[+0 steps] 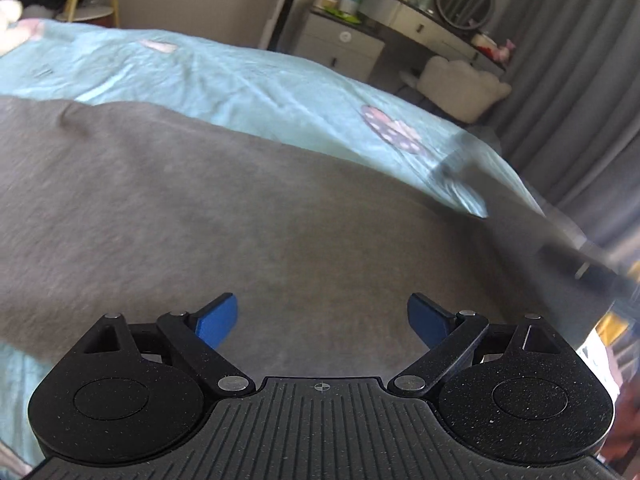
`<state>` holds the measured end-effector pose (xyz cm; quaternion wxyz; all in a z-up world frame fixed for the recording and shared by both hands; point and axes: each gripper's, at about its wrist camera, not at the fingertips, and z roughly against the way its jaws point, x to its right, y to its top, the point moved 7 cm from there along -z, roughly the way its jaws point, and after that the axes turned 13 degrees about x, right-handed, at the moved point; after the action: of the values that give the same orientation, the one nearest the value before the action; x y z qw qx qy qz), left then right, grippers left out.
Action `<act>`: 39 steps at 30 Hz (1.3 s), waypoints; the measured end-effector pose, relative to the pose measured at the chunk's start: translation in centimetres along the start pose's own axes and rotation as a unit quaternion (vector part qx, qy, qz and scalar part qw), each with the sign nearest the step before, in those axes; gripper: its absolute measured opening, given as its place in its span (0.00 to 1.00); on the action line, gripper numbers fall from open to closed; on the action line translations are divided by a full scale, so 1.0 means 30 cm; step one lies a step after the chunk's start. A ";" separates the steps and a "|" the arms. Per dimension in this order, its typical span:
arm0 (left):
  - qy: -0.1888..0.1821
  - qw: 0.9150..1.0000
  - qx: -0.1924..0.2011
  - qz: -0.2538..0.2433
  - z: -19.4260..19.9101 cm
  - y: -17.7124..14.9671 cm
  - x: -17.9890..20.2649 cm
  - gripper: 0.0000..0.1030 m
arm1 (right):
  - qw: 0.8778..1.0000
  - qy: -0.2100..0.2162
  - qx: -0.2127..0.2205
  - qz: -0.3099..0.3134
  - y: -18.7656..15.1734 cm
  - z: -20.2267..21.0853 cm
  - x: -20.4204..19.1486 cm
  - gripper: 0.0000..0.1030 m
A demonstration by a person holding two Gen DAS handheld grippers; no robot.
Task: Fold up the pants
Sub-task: 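Fold the cuff over with the right gripper while the left gripper grasps the fold edge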
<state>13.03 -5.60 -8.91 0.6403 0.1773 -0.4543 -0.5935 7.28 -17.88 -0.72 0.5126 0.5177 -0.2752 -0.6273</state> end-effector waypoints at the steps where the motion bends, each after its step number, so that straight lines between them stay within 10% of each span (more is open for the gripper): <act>1: 0.003 1.000 0.000 0.001 0.003 -0.005 -0.014 0.93 | 1.000 0.010 -0.027 0.000 -0.052 -0.024 -0.040 0.17; 12: -0.015 1.000 -0.019 -0.005 -0.035 -0.021 0.004 0.89 | 0.983 0.002 -0.165 -0.079 -0.231 -0.090 -0.018 0.30; 16: -0.031 0.999 -0.023 -0.009 -0.053 -0.002 0.044 0.90 | 0.982 0.045 -0.085 -0.162 -0.166 0.004 0.004 0.43; 21: -0.061 0.997 -0.053 0.018 -0.121 0.012 0.112 0.90 | 0.979 -0.065 0.020 -0.193 -0.085 0.119 0.146 0.51; 31: -0.089 0.985 -0.110 0.099 -0.329 -0.011 0.180 0.86 | 0.949 -0.068 0.040 -0.306 -0.126 0.144 0.290 0.58; 39: -0.119 0.966 -0.158 0.168 -0.472 -0.021 0.215 0.40 | 0.935 -0.049 0.046 -0.347 -0.138 0.125 0.325 0.59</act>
<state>23.12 -16.11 -14.40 0.6918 -0.0775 -0.4510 -0.5586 2.90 -26.30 -6.76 0.2246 0.5728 -0.1318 -0.7773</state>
